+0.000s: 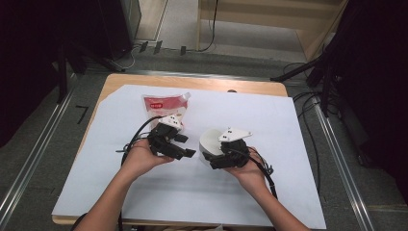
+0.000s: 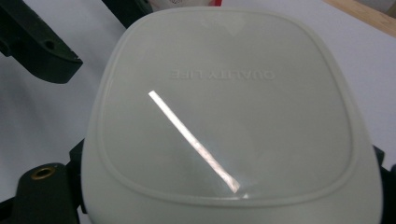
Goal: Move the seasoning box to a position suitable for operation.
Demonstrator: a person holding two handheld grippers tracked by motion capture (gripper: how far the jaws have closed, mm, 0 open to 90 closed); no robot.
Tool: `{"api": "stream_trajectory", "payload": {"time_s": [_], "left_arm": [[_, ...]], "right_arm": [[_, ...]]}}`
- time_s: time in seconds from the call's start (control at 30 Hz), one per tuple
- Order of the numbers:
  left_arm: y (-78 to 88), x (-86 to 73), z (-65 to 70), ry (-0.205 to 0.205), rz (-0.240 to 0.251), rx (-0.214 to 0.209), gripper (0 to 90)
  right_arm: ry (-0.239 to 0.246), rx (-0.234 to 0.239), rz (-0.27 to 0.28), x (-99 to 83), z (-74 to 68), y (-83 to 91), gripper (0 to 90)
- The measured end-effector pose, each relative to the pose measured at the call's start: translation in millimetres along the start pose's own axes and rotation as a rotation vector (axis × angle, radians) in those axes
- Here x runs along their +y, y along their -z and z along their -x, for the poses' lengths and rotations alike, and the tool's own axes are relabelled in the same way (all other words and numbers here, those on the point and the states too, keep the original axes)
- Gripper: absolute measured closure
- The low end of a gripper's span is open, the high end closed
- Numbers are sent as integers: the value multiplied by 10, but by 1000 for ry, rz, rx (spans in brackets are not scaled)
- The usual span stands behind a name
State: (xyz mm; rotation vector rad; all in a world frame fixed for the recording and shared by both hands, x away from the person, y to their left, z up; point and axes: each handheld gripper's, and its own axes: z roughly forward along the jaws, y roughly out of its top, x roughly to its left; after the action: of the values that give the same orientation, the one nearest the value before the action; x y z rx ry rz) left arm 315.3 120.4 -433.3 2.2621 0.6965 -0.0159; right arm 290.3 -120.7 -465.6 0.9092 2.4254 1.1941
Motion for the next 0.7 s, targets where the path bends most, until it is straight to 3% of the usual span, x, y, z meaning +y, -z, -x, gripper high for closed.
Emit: {"api": "stream_trajectory", "payload": {"time_s": [0.23, 0.33, 0.5, 0.7], "left_arm": [[-1, -4, -1, 2, 0, -3, 345], [1, -5, -5, 3, -2, -3, 345], [-14, -7, -9, 5, -1, -9, 343], [-12, -8, -13, 5, -2, -10, 341]], "right_arm": [[8, 9, 30, -29, 8, -2, 153], [-18, 21, 28, -33, 47, 2, 153], [-13, 16, 25, -30, 35, 4, 147], [-69, 88, 9, -4, 92, 21, 61]]}}
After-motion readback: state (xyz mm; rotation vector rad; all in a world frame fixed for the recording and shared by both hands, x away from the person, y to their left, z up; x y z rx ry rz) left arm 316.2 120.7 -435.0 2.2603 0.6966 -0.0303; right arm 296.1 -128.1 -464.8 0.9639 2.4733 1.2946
